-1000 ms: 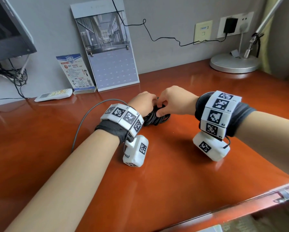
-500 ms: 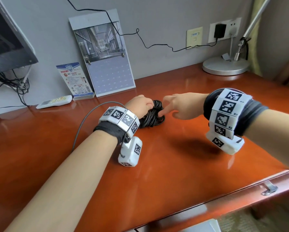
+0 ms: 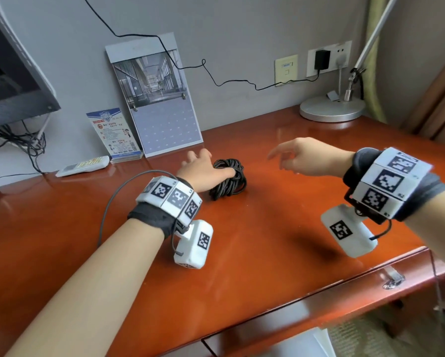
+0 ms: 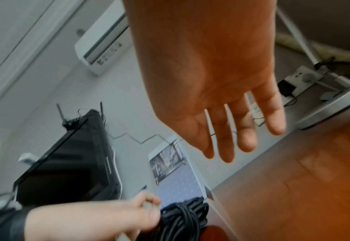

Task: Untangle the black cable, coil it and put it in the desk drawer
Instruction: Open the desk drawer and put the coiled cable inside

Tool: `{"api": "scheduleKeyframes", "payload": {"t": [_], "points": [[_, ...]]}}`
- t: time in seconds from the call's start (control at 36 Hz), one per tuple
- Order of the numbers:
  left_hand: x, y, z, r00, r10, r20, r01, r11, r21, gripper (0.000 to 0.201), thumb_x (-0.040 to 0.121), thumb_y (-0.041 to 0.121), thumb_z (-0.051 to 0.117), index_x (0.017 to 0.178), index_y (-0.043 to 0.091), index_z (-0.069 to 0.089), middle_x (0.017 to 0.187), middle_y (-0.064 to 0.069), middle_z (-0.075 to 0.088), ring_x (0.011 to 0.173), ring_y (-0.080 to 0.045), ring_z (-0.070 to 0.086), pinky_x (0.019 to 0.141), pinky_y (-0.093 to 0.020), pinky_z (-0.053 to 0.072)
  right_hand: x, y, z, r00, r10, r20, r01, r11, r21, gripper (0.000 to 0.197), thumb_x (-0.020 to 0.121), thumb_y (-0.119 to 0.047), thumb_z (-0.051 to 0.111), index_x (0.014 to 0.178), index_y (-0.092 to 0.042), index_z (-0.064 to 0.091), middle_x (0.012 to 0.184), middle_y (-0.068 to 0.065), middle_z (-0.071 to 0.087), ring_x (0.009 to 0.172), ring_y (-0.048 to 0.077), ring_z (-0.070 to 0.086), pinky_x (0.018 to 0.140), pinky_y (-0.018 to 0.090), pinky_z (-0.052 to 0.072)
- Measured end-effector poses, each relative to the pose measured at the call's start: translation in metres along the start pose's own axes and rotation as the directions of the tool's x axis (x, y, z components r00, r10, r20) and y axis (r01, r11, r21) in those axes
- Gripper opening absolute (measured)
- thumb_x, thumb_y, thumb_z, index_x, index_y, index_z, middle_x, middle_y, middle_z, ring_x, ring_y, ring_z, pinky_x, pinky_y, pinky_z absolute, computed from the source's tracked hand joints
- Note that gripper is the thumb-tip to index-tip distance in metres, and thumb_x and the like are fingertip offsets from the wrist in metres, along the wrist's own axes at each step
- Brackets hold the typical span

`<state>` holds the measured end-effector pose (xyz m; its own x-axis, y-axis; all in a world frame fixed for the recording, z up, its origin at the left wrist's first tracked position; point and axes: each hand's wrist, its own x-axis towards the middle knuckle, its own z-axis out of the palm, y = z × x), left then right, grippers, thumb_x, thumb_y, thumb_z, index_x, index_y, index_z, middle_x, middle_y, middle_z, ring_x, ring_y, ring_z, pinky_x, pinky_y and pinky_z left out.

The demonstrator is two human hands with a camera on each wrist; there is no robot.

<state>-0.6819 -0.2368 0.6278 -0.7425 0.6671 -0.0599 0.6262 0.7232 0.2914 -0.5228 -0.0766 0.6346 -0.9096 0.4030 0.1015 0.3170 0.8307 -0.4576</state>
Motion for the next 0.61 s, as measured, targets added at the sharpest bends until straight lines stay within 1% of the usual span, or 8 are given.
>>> {"api": "scheduleKeyframes", "payload": {"t": [0.08, 0.14, 0.19, 0.28, 0.36, 0.42, 0.5, 0.61], "points": [[-0.003, 0.008, 0.009, 0.988, -0.107, 0.108, 0.106, 0.994, 0.018, 0.103, 0.079, 0.069, 0.055, 0.150, 0.014, 0.005, 0.153, -0.016, 0.013, 0.138, -0.037, 0.026, 0.107, -0.045, 0.033, -0.015, 0.012, -0.007, 0.994, 0.105, -0.025, -0.105, 0.994, 0.011, 0.031, 0.088, -0.008, 0.054, 0.112, -0.024, 0.065, 0.090, -0.001, 0.061, 0.059, 0.005, 0.051, 0.058, 0.019, 0.040], [-0.004, 0.012, 0.011, 0.977, -0.147, 0.155, 0.151, 0.989, -0.013, 0.105, 0.081, 0.068, 0.053, 0.149, 0.006, 0.002, 0.147, -0.018, 0.031, 0.128, -0.034, 0.042, 0.099, -0.039, 0.041, -0.029, 0.021, -0.011, 0.984, 0.171, -0.046, -0.169, 0.984, 0.047, 0.027, 0.086, -0.008, 0.054, 0.103, -0.024, 0.067, 0.081, -0.002, 0.064, 0.059, 0.011, 0.054, 0.053, 0.012, 0.041], [-0.006, 0.016, 0.012, 0.980, -0.125, 0.158, 0.134, 0.990, -0.050, 0.092, 0.085, 0.063, 0.051, 0.144, -0.001, 0.024, 0.133, -0.015, 0.050, 0.108, -0.028, 0.054, 0.081, -0.032, 0.043, -0.045, 0.029, -0.014, 0.971, 0.230, -0.068, -0.225, 0.972, 0.071, 0.026, 0.085, -0.005, 0.053, 0.096, -0.022, 0.070, 0.077, 0.000, 0.066, 0.060, 0.012, 0.055, 0.049, 0.011, 0.041], [-0.012, 0.019, 0.008, 0.989, -0.083, 0.120, 0.098, 0.987, -0.126, 0.064, 0.087, 0.049, 0.058, 0.126, 0.000, 0.049, 0.105, -0.008, 0.057, 0.081, -0.019, 0.052, 0.060, -0.026, 0.036, -0.063, 0.041, -0.014, 0.942, 0.308, -0.135, -0.292, 0.948, 0.126, 0.027, 0.083, -0.003, 0.053, 0.092, -0.018, 0.073, 0.081, 0.003, 0.067, 0.060, 0.013, 0.053, 0.053, 0.020, 0.042], [-0.017, 0.014, 0.008, 0.993, -0.092, 0.072, 0.106, 0.970, -0.219, 0.080, 0.079, 0.037, 0.071, 0.139, 0.001, 0.031, 0.123, -0.011, 0.049, 0.102, -0.023, 0.054, 0.072, -0.026, 0.040, -0.082, 0.051, -0.013, 0.903, 0.378, -0.207, -0.334, 0.917, 0.216, 0.027, 0.083, -0.003, 0.052, 0.084, -0.022, 0.071, 0.075, 0.000, 0.064, 0.061, 0.016, 0.051, 0.054, 0.023, 0.040], [-0.021, 0.013, 0.011, 0.999, 0.007, -0.036, -0.015, 0.979, -0.202, 0.083, 0.071, 0.024, 0.079, 0.137, 0.011, 0.029, 0.134, -0.011, 0.039, 0.122, -0.028, 0.042, 0.086, -0.030, 0.036, -0.096, 0.055, -0.010, 0.883, 0.425, -0.198, -0.354, 0.882, 0.311, 0.027, 0.084, -0.002, 0.051, 0.084, -0.021, 0.070, 0.079, 0.004, 0.065, 0.066, 0.018, 0.050, 0.055, 0.024, 0.039], [-0.029, 0.020, 0.017, 0.941, 0.310, -0.138, -0.296, 0.949, 0.113, 0.073, 0.068, 0.008, 0.078, 0.127, 0.025, 0.040, 0.133, -0.001, 0.036, 0.127, -0.024, 0.031, 0.099, -0.041, 0.034, -0.110, 0.059, -0.003, 0.853, 0.483, -0.199, -0.375, 0.831, 0.410, 0.027, 0.084, 0.000, 0.048, 0.084, -0.018, 0.069, 0.082, 0.008, 0.064, 0.067, 0.018, 0.049, 0.055, 0.024, 0.038], [-0.041, 0.035, 0.021, 0.868, 0.496, -0.035, -0.489, 0.864, 0.120, 0.052, 0.074, 0.015, 0.068, 0.119, 0.033, 0.048, 0.118, 0.007, 0.043, 0.118, -0.016, 0.036, 0.085, -0.038, 0.042, -0.127, 0.065, 0.006, 0.781, 0.547, -0.301, -0.377, 0.797, 0.472, 0.026, 0.083, 0.000, 0.049, 0.085, -0.017, 0.068, 0.072, 0.005, 0.060, 0.057, 0.015, 0.044, 0.048, 0.019, 0.035]]}}
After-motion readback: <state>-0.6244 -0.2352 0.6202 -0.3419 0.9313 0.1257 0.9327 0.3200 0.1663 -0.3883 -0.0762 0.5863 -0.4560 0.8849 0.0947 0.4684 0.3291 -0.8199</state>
